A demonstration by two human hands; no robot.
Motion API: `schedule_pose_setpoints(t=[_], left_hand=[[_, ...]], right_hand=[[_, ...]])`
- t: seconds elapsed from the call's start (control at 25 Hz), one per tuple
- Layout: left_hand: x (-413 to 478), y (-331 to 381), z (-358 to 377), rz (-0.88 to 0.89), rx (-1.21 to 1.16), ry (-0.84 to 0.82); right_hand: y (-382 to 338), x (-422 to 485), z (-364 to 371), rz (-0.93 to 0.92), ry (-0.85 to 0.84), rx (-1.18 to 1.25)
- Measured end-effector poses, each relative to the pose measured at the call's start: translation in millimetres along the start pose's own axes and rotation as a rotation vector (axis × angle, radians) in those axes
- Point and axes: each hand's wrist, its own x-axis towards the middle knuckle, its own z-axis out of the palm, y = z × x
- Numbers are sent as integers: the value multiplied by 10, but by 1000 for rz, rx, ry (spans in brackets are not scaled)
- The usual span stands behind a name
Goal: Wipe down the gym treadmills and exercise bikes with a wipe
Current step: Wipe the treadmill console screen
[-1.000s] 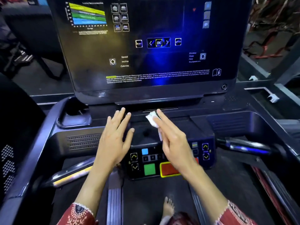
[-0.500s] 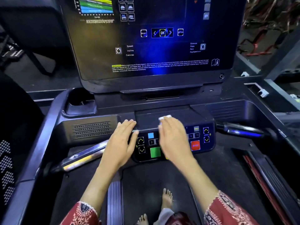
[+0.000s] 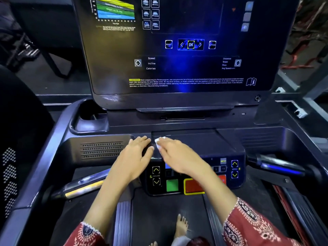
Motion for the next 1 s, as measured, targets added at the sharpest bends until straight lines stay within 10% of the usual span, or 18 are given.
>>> schedule_pose_setpoints(t=[0.32,0.56,1.0], left_hand=[[355,232,4,-89,187,-270],[508,615,149,-123,225,-414],[588,822,341,-37,157,-402]], right_hand=[[342,279,-205,-126,-222,8],[991,-150,-516,275,-73,-295],[988,-575,-401,81,186,-82]])
